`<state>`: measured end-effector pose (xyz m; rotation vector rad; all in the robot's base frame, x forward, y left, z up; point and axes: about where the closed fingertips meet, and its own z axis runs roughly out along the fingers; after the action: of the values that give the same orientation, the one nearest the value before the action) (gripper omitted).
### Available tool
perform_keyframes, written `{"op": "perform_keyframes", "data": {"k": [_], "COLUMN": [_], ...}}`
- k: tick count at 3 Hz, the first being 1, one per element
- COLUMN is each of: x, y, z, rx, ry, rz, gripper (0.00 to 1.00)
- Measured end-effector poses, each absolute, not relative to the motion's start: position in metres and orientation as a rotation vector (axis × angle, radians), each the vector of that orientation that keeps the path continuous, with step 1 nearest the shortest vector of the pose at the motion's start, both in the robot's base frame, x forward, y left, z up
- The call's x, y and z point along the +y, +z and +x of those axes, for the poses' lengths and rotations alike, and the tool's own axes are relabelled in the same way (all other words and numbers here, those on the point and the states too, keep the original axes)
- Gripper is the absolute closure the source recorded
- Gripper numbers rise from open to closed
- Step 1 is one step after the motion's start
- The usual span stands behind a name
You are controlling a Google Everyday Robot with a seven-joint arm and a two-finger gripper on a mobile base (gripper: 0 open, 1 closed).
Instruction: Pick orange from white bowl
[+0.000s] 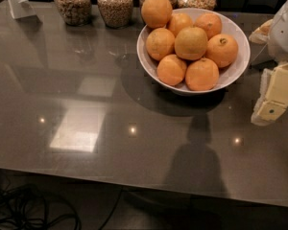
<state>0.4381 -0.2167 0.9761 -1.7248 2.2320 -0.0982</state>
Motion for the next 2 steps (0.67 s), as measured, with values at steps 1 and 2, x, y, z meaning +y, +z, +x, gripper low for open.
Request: {"op": "perform_keyframes", "data": {"k": [1, 2], "x": [-0.217, -0.203], "y": [0.976, 0.982], "z": [0.438, 0.461], "rx": [2.232, 2.133], "ry": [-0.098, -0.043], "rz": [-1.725, -1.676], "gripper": [0.0, 0.0]}}
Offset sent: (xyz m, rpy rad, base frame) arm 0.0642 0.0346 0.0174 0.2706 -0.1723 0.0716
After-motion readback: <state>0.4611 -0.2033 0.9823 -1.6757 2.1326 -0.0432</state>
